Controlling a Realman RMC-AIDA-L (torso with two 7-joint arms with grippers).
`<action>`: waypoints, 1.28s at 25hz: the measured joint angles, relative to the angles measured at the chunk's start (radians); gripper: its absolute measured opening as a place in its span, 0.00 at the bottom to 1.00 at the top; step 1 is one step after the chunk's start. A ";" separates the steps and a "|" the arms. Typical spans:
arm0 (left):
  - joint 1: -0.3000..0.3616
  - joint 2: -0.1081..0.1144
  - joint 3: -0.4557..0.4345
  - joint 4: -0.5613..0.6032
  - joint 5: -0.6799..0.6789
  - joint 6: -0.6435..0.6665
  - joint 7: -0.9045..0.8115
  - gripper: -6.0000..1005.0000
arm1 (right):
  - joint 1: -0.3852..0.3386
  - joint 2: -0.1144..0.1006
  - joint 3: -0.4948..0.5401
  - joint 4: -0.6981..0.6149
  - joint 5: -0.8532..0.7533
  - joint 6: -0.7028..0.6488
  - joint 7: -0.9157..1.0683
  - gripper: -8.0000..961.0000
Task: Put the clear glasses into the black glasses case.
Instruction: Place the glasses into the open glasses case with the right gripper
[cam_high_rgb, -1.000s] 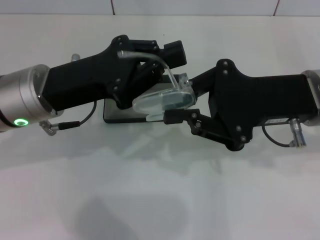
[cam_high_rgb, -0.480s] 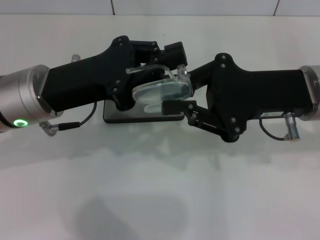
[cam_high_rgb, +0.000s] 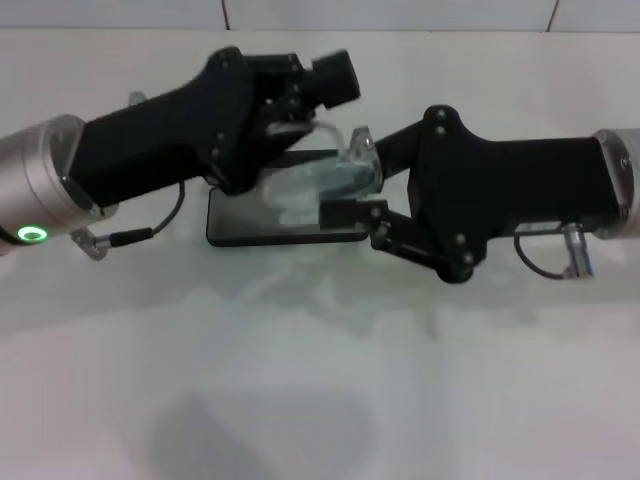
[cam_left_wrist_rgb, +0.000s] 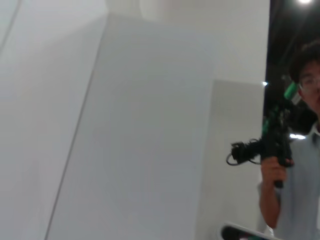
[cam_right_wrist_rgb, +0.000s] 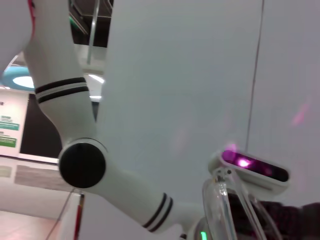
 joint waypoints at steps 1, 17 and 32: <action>0.002 0.001 -0.003 0.000 -0.005 -0.003 0.000 0.05 | 0.000 0.000 -0.001 0.000 -0.001 -0.009 -0.001 0.12; 0.195 0.066 -0.098 0.086 0.034 -0.008 -0.006 0.05 | 0.040 -0.021 0.124 -0.034 -0.180 0.089 0.313 0.13; 0.290 0.047 -0.161 0.280 0.536 -0.014 -0.064 0.05 | 0.451 0.003 0.099 -0.092 -0.969 0.204 0.958 0.14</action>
